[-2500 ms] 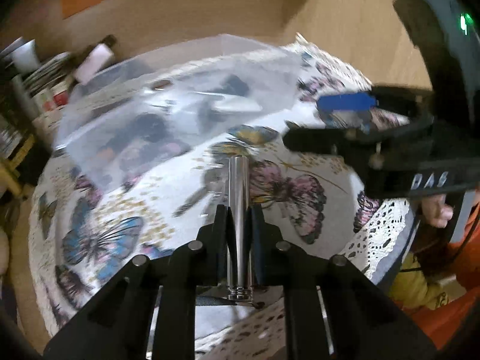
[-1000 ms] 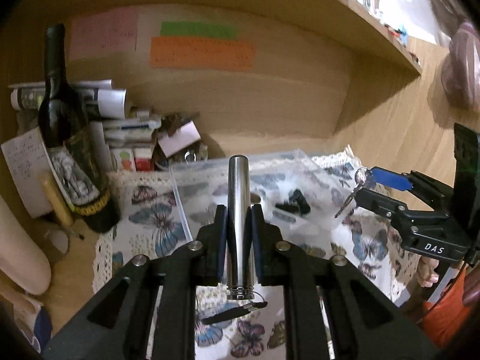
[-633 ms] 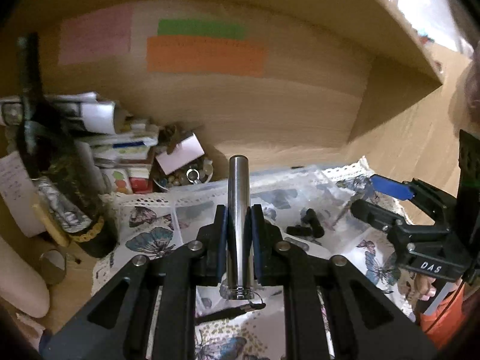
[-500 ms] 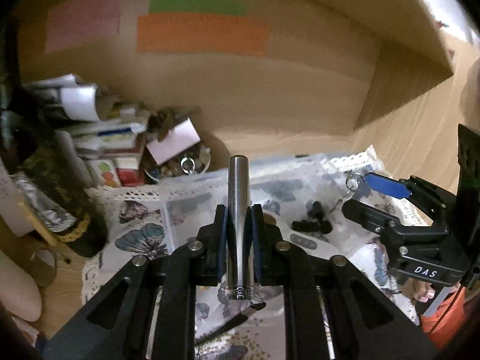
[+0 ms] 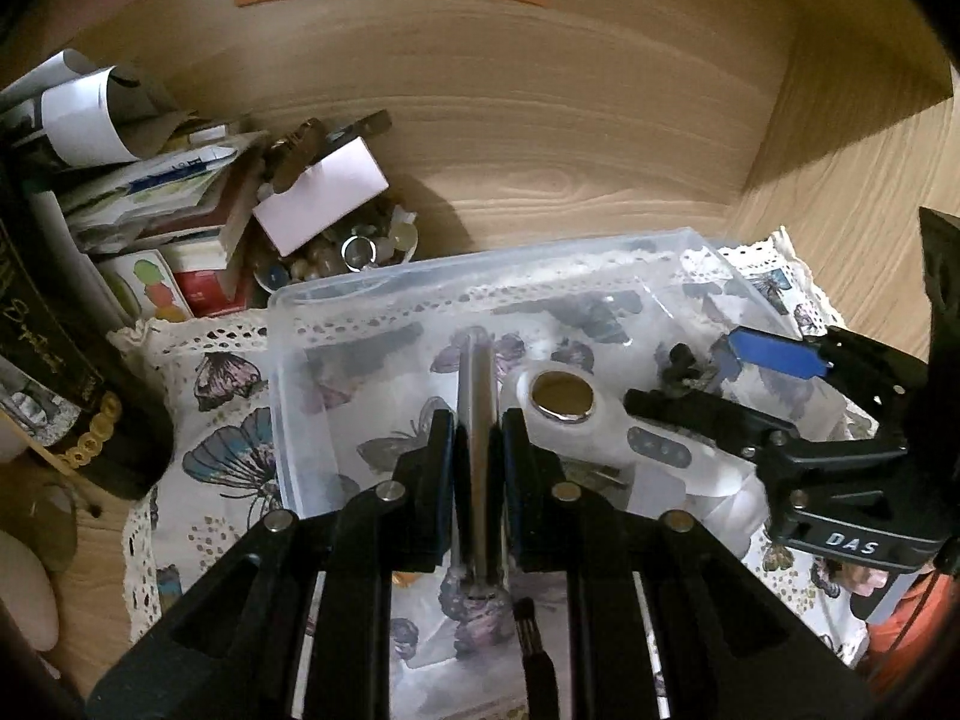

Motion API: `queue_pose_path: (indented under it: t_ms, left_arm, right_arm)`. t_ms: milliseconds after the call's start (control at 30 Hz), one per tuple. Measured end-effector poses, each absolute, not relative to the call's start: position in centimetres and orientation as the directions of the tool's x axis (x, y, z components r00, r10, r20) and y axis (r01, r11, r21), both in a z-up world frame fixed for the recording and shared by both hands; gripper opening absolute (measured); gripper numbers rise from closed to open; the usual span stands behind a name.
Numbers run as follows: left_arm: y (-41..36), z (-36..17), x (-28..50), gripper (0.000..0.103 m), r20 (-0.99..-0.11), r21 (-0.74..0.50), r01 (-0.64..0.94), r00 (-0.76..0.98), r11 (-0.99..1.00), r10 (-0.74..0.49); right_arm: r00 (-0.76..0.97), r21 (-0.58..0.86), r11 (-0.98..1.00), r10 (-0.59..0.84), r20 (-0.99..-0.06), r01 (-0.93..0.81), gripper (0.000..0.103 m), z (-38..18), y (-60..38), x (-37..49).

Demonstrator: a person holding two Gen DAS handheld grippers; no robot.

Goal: Organize rigid objects
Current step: 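Carry the tube and keys into the clear box and open both tools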

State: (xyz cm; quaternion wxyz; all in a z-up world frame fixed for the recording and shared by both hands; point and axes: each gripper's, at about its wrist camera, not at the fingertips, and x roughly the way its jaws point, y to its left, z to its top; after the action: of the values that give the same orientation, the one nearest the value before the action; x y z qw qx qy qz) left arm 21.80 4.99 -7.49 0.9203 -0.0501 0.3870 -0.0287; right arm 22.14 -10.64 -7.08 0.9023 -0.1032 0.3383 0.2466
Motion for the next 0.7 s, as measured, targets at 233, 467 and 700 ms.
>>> queue_pose_path:
  t_ms: [233, 467, 700]
  left_arm:
    - [5.2, -6.2, 20.4, 0.015, -0.68, -0.115, 0.01, 0.728, 0.993, -0.086]
    - [4.6, -3.4, 16.2, 0.015, -0.603, -0.101, 0.025, 0.793, 0.995, -0.081]
    - [2.6, -0.6, 10.3, 0.032, -0.494, -0.085, 0.042, 0.866, 0.996, -0.078]
  right_arm:
    - [0.658, -0.037, 0.864, 0.353, -0.665, -0.502, 0.059, -6.7, -10.6, 21.9]
    - [0.724, -0.049, 0.87, 0.377, -0.578, -0.491, 0.06, -3.3, -12.2, 18.3]
    - [0.805, -0.055, 0.878, 0.41, -0.429, -0.476, 0.073, 0.5, -14.2, 11.3]
